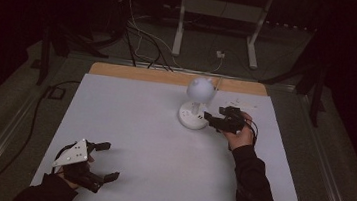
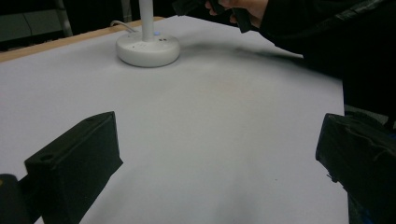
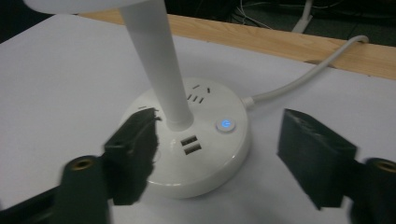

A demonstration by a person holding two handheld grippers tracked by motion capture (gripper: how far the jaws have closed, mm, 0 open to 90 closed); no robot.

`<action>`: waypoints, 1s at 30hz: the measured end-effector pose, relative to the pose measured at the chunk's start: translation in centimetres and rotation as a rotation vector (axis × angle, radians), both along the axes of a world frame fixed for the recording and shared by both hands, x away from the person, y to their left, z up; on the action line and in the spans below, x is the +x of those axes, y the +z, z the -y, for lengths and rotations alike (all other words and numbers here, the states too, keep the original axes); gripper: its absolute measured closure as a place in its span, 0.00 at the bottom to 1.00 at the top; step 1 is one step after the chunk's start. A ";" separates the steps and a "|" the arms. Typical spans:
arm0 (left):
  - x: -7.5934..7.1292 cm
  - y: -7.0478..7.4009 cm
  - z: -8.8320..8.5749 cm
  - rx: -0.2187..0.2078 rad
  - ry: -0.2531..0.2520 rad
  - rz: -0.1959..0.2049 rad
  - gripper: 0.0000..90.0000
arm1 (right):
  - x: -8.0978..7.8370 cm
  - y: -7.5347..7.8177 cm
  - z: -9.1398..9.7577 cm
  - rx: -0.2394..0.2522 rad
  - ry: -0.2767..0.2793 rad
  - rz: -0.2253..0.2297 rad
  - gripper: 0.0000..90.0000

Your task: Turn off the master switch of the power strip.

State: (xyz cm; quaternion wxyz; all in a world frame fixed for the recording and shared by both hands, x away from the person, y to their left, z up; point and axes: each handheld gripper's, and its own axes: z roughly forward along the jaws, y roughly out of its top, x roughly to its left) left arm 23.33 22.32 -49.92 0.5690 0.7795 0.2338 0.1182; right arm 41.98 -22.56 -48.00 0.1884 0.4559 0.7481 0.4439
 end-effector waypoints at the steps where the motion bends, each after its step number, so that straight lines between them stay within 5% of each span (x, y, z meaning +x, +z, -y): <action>1: 0.0 0.0 0.0 0.001 0.000 0.000 0.00 | 0.0 0.0 0.0 -0.003 -0.005 0.001 0.34; 11: 0.0 0.0 0.0 0.002 0.001 0.002 0.00 | 0.5 -0.3 -0.4 -0.038 -0.038 0.017 0.61; 30: 0.0 0.0 0.0 0.004 0.000 0.002 0.00 | 1.8 -1.0 -1.3 -0.077 -0.057 0.006 0.93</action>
